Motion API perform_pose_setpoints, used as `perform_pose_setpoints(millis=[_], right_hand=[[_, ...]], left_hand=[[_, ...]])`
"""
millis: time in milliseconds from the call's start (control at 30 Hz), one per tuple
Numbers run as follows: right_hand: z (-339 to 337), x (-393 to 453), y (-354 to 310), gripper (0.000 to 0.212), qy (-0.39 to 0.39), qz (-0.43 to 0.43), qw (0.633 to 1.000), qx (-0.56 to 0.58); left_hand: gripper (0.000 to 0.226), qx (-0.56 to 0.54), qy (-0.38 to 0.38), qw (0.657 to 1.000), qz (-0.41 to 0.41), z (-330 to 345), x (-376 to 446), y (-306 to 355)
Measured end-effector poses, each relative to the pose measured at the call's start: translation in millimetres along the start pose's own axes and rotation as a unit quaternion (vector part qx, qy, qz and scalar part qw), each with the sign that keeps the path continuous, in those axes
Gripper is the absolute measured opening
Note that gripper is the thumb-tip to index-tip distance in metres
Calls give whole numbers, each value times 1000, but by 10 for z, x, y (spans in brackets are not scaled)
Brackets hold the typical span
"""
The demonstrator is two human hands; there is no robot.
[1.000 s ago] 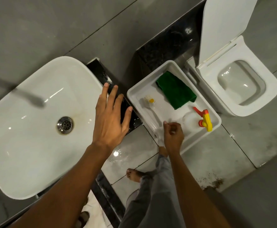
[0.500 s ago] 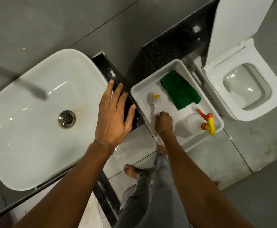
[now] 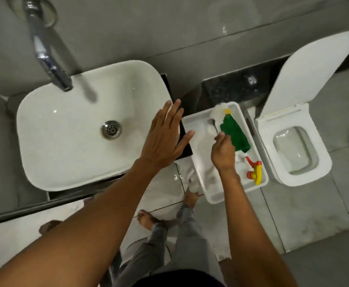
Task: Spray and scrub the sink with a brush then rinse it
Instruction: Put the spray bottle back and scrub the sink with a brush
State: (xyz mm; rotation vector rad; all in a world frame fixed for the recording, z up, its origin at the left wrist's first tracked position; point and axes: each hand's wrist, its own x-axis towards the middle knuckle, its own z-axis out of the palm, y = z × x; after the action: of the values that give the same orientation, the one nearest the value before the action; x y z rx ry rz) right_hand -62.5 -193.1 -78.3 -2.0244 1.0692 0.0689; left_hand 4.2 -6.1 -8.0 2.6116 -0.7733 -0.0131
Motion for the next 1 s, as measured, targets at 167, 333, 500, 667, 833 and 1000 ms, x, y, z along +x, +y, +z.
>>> perform_pose_setpoints(millis=[167, 333, 500, 667, 833, 1000], right_hand=[[-246, -290, -760, 51, 40, -83, 996, -15], [-34, -779, -1433, 50, 16, -147, 987, -62], [480, -1208, -1815, 50, -85, -164, 954, -236], [888, -1225, -1930, 31, -119, -125, 927, -332], [1283, -1388, -2029, 37, -168, -111, 909, -365], [1814, -1889, -2050, 42, -281, -166, 866, -379]], left_hand=[[69, -9, 53, 995, -89, -431, -322, -447], [69, -10, 105, 972, -212, -876, -736, -1224], [67, 49, 105, 940, -320, -1164, -1347, -2062], [67, 60, 86, 931, -349, -1130, -1636, -2314], [56, 50, 129, 927, -349, -1058, -1672, -2345], [50, 38, 130, 925, -354, -1021, -1670, -2418]])
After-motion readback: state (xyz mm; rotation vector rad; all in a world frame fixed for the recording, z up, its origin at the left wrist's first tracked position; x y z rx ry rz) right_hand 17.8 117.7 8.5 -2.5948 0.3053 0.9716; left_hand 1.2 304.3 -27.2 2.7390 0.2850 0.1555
